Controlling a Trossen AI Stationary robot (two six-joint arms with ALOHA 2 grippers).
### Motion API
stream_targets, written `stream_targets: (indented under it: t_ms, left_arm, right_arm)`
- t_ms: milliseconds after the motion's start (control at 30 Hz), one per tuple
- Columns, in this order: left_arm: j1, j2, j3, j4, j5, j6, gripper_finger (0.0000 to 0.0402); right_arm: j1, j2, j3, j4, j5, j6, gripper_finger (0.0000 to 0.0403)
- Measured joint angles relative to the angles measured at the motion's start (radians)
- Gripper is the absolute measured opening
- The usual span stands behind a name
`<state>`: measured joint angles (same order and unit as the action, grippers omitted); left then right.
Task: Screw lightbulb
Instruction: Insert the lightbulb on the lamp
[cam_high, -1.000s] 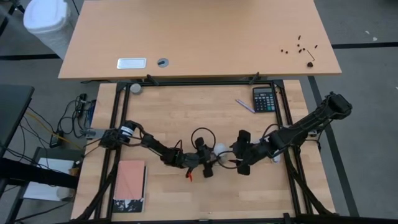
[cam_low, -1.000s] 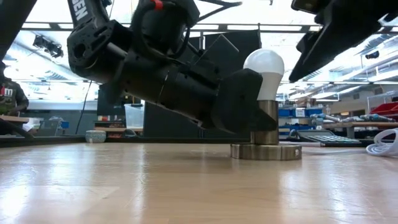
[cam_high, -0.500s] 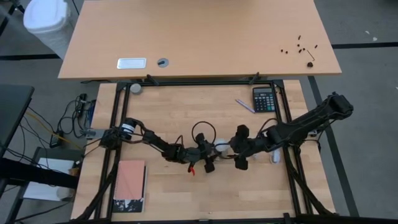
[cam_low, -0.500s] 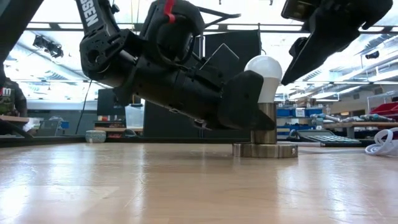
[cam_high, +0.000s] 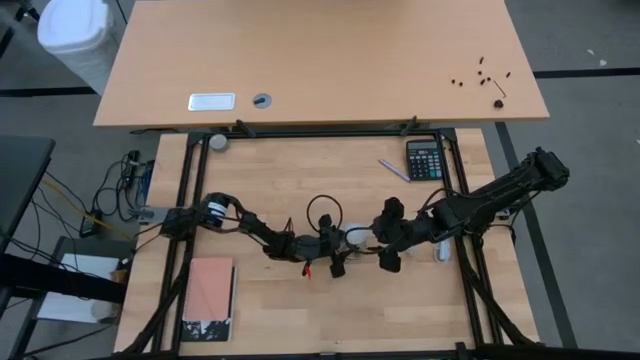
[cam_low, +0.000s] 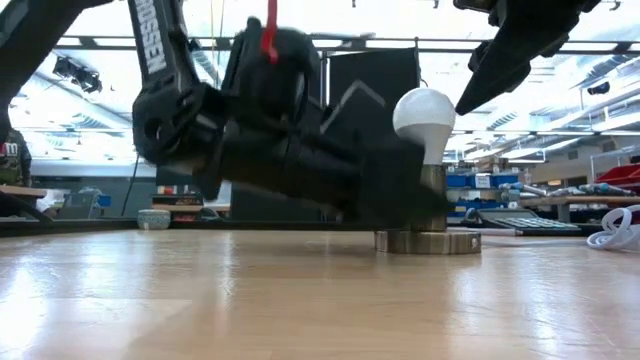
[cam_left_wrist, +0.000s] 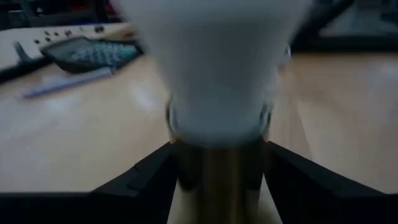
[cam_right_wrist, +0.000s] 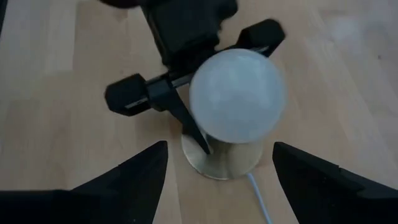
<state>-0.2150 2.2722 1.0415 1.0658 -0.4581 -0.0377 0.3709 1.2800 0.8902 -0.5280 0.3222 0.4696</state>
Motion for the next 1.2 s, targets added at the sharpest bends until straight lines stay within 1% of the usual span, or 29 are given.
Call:
stream_targets:
  t_ms: [133, 233, 333, 533, 633, 800, 1000, 1100, 1200]
  left_arm:
    - [0.008, 0.042, 0.0, 0.061, 0.006, 0.026, 0.0211]
    - [0.019, 0.057, 0.001, 0.128, 0.004, 0.028, 0.02]
    - [0.023, 0.059, 0.001, 0.156, 0.001, 0.034, 0.0193]
    - [0.037, 0.059, 0.002, 0.142, 0.005, 0.053, 0.0191]
    - [0.045, 0.062, 0.001, 0.115, 0.003, 0.034, 0.019]
    - [0.048, 0.062, 0.002, 0.113, 0.012, 0.009, 0.0189]
    - [0.048, 0.061, 0.0, 0.118, 0.041, 0.008, 0.0189]
    - [0.048, 0.061, 0.0, 0.118, 0.044, 0.008, 0.0189]
    - [0.048, 0.061, 0.0, 0.118, 0.072, 0.01, 0.0189]
  right_arm:
    - [-0.009, 0.0, 0.032, -0.035, -0.006, 0.002, 0.03]
    - [-0.014, 0.003, 0.057, -0.057, -0.007, 0.002, 0.0298]
    - [-0.014, 0.011, 0.078, -0.094, -0.001, 0.007, 0.0297]
    - [-0.042, 0.04, 0.143, -0.19, 0.002, 0.025, 0.0297]
    - [-0.052, 0.064, 0.171, -0.236, -0.005, 0.025, 0.0297]
    - [-0.083, 0.181, 0.22, -0.372, -0.088, -0.047, 0.0298]
    - [-0.135, 0.311, 0.287, -0.386, -0.137, -0.229, 0.0299]
    - [-0.179, 0.342, 0.347, -0.393, -0.198, -0.271, 0.0306]
    - [-0.215, 0.359, 0.393, -0.414, -0.243, -0.306, 0.0319]
